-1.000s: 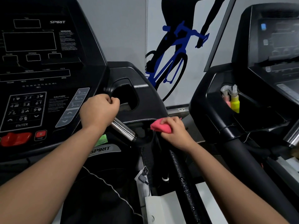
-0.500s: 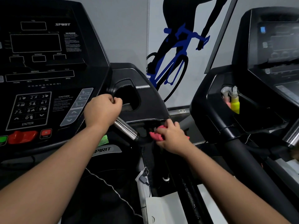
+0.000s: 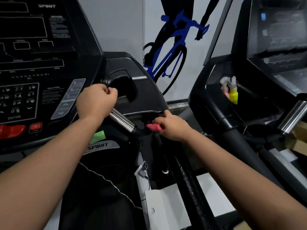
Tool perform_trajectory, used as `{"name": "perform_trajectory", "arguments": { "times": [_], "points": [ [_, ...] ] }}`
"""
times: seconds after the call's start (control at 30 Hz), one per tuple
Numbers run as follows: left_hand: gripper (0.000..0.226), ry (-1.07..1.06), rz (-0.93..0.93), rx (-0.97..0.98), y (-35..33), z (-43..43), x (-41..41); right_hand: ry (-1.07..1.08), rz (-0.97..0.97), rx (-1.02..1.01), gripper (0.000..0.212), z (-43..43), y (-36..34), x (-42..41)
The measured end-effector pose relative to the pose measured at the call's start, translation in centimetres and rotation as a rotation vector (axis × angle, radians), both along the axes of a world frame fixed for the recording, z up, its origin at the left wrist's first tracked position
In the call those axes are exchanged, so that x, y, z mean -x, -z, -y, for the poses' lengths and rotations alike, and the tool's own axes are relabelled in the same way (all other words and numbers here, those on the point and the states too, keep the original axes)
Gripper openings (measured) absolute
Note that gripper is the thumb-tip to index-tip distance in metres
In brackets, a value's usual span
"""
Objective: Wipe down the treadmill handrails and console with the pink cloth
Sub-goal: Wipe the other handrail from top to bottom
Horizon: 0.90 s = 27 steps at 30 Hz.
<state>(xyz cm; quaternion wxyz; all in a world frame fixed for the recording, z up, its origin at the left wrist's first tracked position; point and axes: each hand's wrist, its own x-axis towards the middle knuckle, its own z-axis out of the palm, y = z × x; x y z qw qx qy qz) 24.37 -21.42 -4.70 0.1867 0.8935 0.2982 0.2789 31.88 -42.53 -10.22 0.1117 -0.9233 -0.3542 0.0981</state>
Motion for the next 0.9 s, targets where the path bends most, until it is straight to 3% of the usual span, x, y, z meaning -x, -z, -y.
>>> {"name": "perform_trajectory", "arguments": {
  "times": [0.07, 0.1, 0.17, 0.23, 0.37, 0.53, 0.7, 0.9],
  "points": [
    [0.037, 0.003, -0.001, 0.001, 0.1, 0.0, 0.0, -0.062, -0.055, 0.071, 0.022, 1.0, -0.5, 0.2],
    [0.037, 0.005, 0.0, 0.0, 0.1, 0.0, 0.0, -0.082, -0.159, 0.014, 0.018, 1.8, -0.5, 0.0],
    [0.037, 0.012, 0.001, -0.006, 0.1, -0.1, 0.0, -0.044, -0.486, -0.248, 0.018, 3.4, -0.6, -0.7],
    [0.037, 0.015, 0.002, -0.019, 0.1, -0.2, -0.1, 0.075, -0.659, -0.514, 0.022, 4.5, 0.3, -2.1],
    [0.037, 0.024, 0.006, -0.03, 0.3, -0.2, -0.1, 0.342, -0.631, -0.682, 0.031, 3.9, 3.2, -3.0],
    [0.037, 0.04, 0.012, -0.035, 0.3, -0.2, 0.0, 0.268, -0.438, -0.811, 0.037, 4.4, 3.7, 0.4],
    [0.038, 0.037, 0.019, -0.034, 0.4, -0.1, -0.1, 0.332, -0.518, -0.786, 0.027, 5.7, 4.9, -0.6],
    [0.036, 0.035, 0.018, -0.004, 0.1, 0.1, 0.1, 0.299, -0.426, -0.862, 0.029, 1.8, 2.7, -2.4]
  ]
}}
